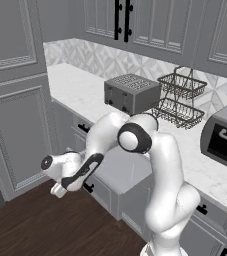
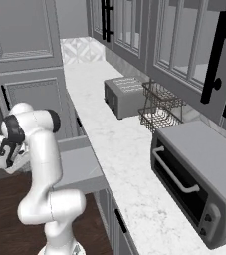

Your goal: Take a straw from the drawer in front and place it inside the glass cup on the dining counter.

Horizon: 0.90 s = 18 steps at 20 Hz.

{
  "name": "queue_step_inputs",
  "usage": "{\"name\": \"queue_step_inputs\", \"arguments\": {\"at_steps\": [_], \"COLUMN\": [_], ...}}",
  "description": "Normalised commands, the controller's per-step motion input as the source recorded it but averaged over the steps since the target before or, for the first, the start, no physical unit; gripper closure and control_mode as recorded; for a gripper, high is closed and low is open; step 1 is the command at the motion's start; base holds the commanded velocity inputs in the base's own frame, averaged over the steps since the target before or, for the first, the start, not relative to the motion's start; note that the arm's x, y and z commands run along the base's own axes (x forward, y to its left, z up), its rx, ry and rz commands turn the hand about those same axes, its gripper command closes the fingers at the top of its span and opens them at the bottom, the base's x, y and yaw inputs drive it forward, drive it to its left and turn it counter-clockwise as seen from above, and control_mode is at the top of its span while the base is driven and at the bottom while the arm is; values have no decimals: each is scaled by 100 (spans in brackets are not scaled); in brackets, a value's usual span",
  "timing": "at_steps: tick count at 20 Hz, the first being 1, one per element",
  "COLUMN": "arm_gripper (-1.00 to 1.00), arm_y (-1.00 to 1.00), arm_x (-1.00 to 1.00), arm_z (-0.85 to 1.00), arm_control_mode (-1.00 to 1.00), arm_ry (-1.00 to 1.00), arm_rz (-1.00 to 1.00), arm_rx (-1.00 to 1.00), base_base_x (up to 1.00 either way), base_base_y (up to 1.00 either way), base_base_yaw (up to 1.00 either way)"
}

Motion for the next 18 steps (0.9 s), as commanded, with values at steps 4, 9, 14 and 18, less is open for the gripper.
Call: {"name": "queue_step_inputs", "arguments": {"at_steps": [4,9,14,18], "arm_gripper": [-100,-100,-100,-100], "arm_y": [-25,-59,-71,-61], "arm_x": [-30,-3,19,43], "arm_z": [99,92,33,4], "arm_control_mode": [-100,-100,-100,-100], "arm_ry": [9,0,2,10], "arm_rz": [0,-5,-11,-8], "arm_rx": [53,27,8,4], "base_base_x": [0,0,0,0], "base_base_y": [0,0,0,0], "base_base_yaw": [0,0,0,0]}}
